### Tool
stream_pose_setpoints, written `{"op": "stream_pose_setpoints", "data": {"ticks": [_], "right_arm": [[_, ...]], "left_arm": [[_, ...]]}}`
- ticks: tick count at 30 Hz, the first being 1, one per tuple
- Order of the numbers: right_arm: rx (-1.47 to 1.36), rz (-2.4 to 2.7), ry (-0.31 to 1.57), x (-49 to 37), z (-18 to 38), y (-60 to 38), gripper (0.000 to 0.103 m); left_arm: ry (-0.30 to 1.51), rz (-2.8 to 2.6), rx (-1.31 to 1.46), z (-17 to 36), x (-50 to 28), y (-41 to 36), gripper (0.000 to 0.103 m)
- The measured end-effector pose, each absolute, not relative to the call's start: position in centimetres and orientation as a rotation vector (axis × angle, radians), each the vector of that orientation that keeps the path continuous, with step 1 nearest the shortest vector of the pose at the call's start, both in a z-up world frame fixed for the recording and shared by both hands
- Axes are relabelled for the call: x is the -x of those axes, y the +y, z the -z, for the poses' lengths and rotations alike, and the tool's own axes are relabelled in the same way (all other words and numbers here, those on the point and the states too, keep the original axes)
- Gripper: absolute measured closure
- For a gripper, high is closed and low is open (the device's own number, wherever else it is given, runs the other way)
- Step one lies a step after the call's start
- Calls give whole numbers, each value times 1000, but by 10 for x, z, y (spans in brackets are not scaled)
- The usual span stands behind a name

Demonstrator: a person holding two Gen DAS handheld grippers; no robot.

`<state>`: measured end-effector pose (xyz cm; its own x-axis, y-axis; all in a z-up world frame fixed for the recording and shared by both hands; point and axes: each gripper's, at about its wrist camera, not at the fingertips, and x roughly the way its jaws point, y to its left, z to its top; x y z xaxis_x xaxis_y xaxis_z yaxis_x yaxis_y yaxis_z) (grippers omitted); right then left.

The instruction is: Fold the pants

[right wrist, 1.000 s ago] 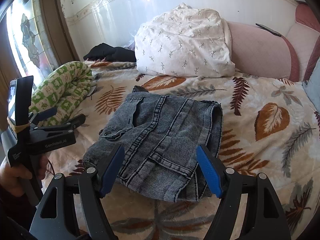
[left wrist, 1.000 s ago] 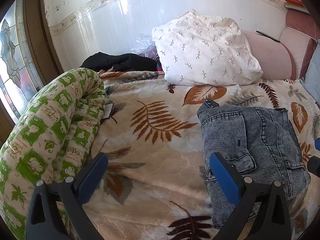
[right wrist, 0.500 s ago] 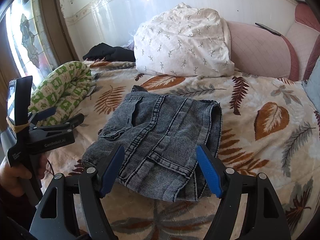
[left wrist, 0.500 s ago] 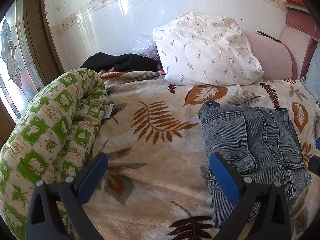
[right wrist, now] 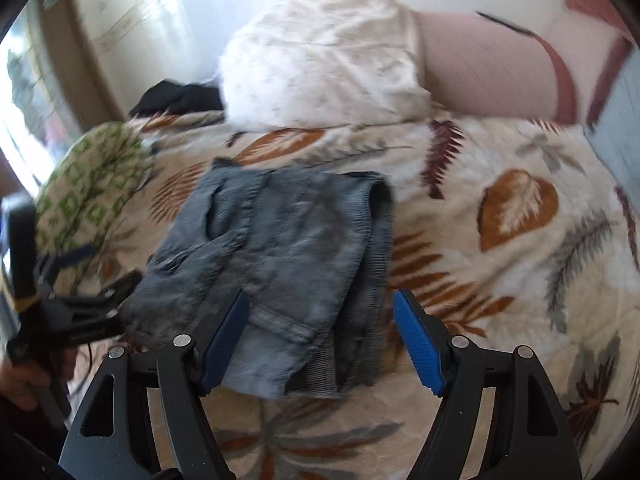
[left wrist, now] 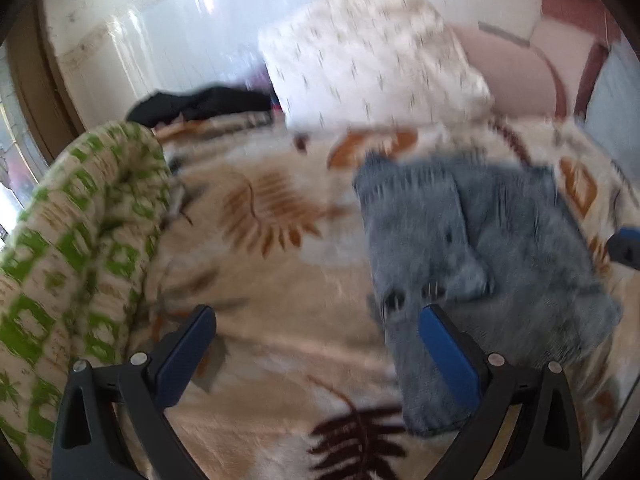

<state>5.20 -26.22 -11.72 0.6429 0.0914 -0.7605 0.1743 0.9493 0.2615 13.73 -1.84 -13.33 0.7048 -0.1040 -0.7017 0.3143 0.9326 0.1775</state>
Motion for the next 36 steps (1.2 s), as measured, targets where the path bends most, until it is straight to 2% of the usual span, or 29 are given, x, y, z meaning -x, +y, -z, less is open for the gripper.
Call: {"op": "stream_pose_setpoints", "data": {"ticks": [4,10,14,20,24,29,36], "right_arm": [[-470,-1,926,-66,132,-292,29],[-555,-40,992,-84,155,-301,29],[-553,-61,1034,-92,165,-298,29],[-697,-92,1098,-101,190,-316,28],[-744,-150,1088,-105,192,-318,21],[-856,-301,1080,-113,199,-312,21],[-823,-290,1101,-113,200,-313,24]], "left_arm": [[728,298,-180,118,-151,-10,0],[928,379,-167,156,-180,-26,0],[991,449,-89,163,-186,-27,0],[1074,487,27,178,-201,-22,0],[1062,494,21,179,-203,-25,0],[1069,551,71,185,-205,-31,0],[1080,607,79,188,-206,-36,0]]}}
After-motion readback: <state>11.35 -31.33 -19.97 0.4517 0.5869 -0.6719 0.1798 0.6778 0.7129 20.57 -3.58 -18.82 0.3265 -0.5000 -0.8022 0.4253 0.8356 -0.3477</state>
